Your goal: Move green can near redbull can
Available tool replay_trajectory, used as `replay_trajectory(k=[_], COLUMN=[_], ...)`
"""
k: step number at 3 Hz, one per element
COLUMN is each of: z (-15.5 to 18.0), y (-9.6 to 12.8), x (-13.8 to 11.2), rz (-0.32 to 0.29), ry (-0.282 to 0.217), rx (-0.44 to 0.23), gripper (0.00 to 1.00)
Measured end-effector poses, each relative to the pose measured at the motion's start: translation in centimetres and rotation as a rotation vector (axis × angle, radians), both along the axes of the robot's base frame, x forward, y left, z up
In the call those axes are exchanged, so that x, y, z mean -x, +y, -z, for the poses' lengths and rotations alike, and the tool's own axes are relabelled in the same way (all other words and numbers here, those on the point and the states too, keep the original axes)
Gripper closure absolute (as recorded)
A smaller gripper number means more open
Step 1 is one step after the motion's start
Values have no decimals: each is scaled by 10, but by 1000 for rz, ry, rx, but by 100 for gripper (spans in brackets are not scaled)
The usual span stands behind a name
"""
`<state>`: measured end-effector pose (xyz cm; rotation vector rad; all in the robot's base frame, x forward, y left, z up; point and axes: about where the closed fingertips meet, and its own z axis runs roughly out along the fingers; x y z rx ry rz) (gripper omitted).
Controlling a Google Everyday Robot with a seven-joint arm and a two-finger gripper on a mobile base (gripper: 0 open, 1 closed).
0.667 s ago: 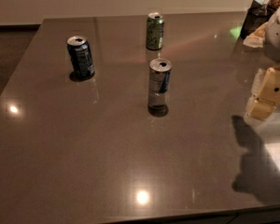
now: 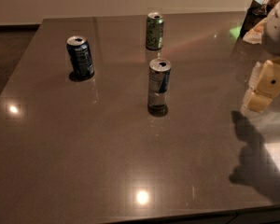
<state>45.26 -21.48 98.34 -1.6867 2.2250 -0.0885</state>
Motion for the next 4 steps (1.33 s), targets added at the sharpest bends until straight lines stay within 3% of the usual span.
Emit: replay_trajectory(k=[2,3,4], z=[-5,3,11], y=[-10,-18,-12], x=[-85,-141,-183], rz=[91,179,241], ry=[-47,-103,-147], rx=[-70,-101,-177], gripper=[0,0,0])
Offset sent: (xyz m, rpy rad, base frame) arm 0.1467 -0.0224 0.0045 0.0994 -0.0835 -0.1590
